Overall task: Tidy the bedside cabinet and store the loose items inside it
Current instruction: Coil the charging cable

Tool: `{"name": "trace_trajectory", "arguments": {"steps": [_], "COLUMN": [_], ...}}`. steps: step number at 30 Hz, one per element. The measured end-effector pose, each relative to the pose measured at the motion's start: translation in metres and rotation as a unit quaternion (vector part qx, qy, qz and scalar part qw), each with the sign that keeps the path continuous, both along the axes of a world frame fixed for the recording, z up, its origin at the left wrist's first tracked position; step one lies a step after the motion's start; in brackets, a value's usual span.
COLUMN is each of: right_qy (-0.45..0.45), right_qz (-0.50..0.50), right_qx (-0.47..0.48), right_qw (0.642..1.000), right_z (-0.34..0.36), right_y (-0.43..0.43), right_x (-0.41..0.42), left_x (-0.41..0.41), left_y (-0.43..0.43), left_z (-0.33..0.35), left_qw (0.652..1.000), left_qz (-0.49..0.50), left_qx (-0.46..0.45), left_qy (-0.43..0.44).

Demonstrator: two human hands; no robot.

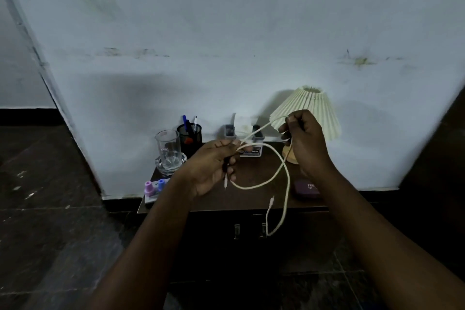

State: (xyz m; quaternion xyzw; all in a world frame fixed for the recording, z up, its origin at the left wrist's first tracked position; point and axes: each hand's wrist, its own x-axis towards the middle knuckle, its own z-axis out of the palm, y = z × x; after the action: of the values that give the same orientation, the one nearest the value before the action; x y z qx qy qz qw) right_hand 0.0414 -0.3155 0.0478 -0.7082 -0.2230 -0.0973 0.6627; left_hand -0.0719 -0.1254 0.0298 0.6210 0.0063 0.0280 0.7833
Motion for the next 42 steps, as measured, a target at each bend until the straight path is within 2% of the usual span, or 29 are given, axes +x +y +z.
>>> {"name": "trace_trajectory", "arguments": {"steps": [2,6,9,11,13,15,17,19,22,24,27,30,33,37,42], "right_qy": [0.064,0.111,0.150,0.200,0.237,0.229,0.223,0.252,0.311,0.244,0.150,0.157,0.190,0.152,0.141], "right_qz": [0.030,-0.001,0.012,0.081,0.131,0.092,0.054,0.100,0.236,0.262,0.213,0.199,0.197,0.068,-0.036], "right_qx": [0.050,0.110,0.154,0.158,0.080,-0.035,-0.096,-0.115,-0.095,-0.138,-0.144,-0.047,0.071,0.132,0.236], "right_qw": [0.996,0.988,0.976,0.964,0.959,0.968,0.968,0.956,0.916,0.923,0.955,0.966,0.959,0.977,0.961], "right_z": [-0.003,0.000,-0.001,-0.004,-0.009,-0.016,-0.023,-0.028,-0.032,-0.031,-0.025,-0.008,0.007,0.010,0.001], "right_y": [0.000,-0.001,0.000,-0.001,-0.002,0.001,0.007,0.013,0.022,0.023,0.014,-0.007,-0.033,-0.059,-0.065], "right_x": [0.002,0.010,0.013,0.015,0.016,0.016,0.012,0.005,-0.009,-0.014,-0.002,0.020,0.038,0.057,0.068], "left_x": [0.000,-0.001,-0.001,0.002,0.003,0.003,0.005,0.007,0.008,0.009,0.005,-0.008,-0.019,-0.028,-0.029], "left_y": [0.003,0.012,0.013,0.015,0.022,0.030,0.031,0.026,0.021,0.026,0.040,0.055,0.072,0.081,0.085], "left_z": [-0.006,-0.014,-0.015,-0.014,-0.014,-0.016,-0.019,-0.020,-0.019,-0.019,-0.019,-0.019,-0.023,-0.021,-0.022], "left_qw": [1.000,0.996,0.998,0.994,0.982,0.968,0.958,0.954,0.946,0.943,0.960,0.988,0.996,0.990,0.990], "left_qz": [-0.015,0.026,0.039,0.063,0.066,0.052,0.038,0.037,0.050,0.060,0.068,0.040,-0.036,-0.117,-0.110], "left_qx": [0.004,0.066,0.000,-0.087,-0.175,-0.244,-0.282,-0.294,-0.312,-0.317,-0.267,-0.151,-0.049,-0.011,0.024], "left_qy": [0.012,0.048,0.040,0.016,-0.013,-0.034,-0.044,-0.055,-0.072,-0.075,-0.045,0.014,0.063,0.082,0.081]}}
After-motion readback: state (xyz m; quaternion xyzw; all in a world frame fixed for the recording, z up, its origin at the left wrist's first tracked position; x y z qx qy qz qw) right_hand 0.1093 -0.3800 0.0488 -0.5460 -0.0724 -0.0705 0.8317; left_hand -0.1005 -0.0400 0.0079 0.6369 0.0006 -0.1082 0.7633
